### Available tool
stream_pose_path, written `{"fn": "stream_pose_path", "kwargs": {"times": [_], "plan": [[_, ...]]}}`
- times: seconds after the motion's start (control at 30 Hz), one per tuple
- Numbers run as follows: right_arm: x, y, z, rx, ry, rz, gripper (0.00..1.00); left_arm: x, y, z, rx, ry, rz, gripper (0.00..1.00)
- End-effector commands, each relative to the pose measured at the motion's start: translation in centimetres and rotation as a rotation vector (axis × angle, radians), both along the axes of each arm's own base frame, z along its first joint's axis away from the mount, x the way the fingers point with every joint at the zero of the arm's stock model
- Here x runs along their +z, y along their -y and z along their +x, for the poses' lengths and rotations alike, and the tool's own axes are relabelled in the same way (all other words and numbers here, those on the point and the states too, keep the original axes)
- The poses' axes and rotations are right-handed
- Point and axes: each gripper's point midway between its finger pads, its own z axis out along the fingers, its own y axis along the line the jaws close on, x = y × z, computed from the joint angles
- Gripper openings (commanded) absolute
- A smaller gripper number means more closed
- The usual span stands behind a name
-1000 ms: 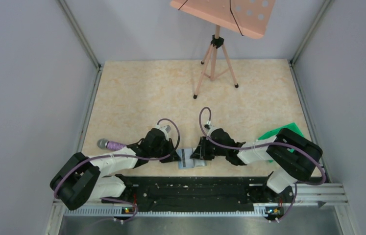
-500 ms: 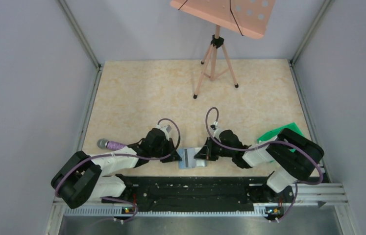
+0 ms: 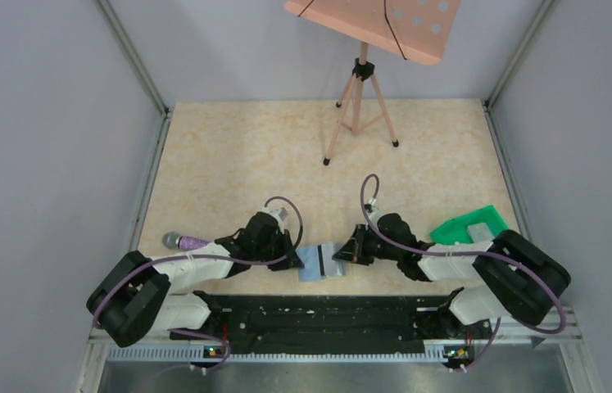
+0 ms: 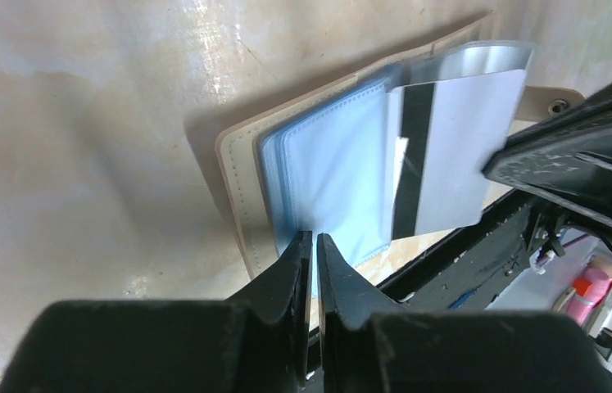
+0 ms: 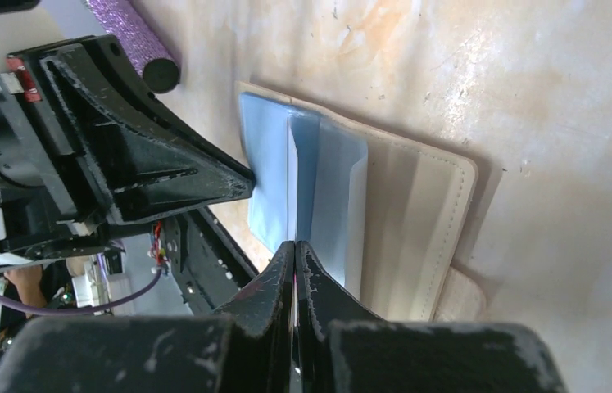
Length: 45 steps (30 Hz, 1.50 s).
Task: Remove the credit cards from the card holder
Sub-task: Remove the credit card from the card holder, then place the credit card in the storage box.
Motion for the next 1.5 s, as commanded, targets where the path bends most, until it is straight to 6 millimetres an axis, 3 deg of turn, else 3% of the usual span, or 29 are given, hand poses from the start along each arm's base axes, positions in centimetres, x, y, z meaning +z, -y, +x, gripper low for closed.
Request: {"fn": "stream_pose_path", "kwargs": {"times": [0.0, 0.43, 0.7, 0.8, 0.9, 1.07, 1.3, 1.47], "plan": [[1.4, 0.9, 0.6, -0.050, 0.017, -0.008, 0.00, -0.5, -1.4, 0.4, 0.005, 0.005, 0.111, 0.13], [5.1, 1.8, 1.5, -0.078, 0.095, -0.053, 0.00, 6.6, 1.7, 3.0, -0.033, 0.126, -0.013, 0.43], [6.6, 0.9, 1.8, 0.032, 0.241, -0.050, 0.00, 10.5, 3.0, 4.2, -0.014, 0.141, -0.063, 0.52], [8.0, 0.0, 1.3, 0.121, 0.289, -0.019, 0.00, 13.5, 4.3, 4.5, -0.101, 0.247, -0.140, 0.52], [9.5, -0.6, 0.2, 0.202, 0.316, 0.027, 0.00, 14.9, 4.1, 5.2, -0.142, 0.335, -0.107, 0.50], [11.5, -0.7, -1.2, 0.280, 0.358, 0.083, 0.00, 16.1, 4.4, 3.7, -0.262, 0.370, -0.140, 0.51], [14.7, -1.0, -2.9, 0.341, 0.389, 0.201, 0.00, 17.1, 5.6, 0.0, -0.474, 0.343, -0.279, 0.54], [15.7, -0.9, -3.4, 0.357, 0.402, 0.223, 0.00, 17.9, 5.9, -1.3, -0.538, 0.336, -0.351, 0.54]]}}
